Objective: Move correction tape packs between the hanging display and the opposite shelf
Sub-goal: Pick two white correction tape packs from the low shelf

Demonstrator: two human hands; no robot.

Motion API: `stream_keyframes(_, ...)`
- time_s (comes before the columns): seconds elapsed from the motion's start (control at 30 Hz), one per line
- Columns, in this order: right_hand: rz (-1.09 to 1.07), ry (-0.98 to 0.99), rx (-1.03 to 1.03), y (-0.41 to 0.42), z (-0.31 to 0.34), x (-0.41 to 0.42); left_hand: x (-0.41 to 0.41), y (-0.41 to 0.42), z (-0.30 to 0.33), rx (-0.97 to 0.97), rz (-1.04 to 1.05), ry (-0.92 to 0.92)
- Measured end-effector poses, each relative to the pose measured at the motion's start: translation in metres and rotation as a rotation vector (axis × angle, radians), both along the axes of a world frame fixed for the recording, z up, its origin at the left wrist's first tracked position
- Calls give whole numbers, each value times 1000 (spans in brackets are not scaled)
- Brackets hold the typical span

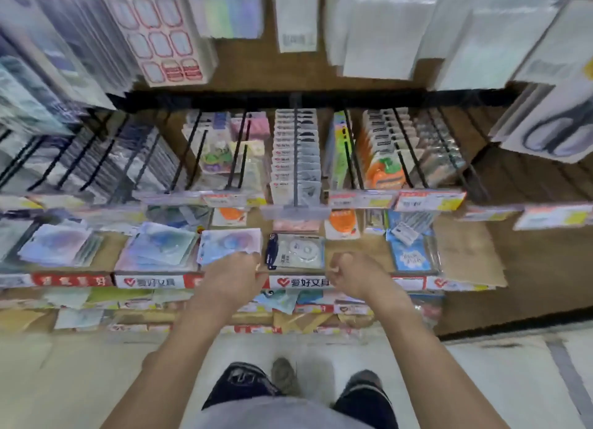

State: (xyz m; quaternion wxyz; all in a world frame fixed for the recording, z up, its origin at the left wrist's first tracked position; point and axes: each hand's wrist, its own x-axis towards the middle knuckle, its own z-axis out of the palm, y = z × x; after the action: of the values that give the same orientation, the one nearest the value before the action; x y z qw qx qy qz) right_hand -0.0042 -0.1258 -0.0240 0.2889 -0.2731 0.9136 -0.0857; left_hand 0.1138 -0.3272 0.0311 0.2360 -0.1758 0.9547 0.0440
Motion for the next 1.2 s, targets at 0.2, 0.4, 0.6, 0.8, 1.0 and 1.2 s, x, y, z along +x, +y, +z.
stream_keyframes(0.2,246,-58,67,-23,-21,-38,21,2,-16,105,273,-17)
stream_keyframes(0.4,411,-49,152,-47,-46,-77,74,30,-14,112,658,-32)
stream_keyframes(0.6,364,-54,-9,-61,-66,-88,105,77,-32,40,839,-47)
stream_keyframes(0.8,407,20,32,-69,-85,-86,104,117,-50,89,879,-73)
stream_keyframes(1.0,388,-33,15,-70,-97,-91,105,130,-50,98,877,-91)
stream_keyframes(1.2,385,64,89,-75,-107,-103,108,125,-49,115,874,-91)
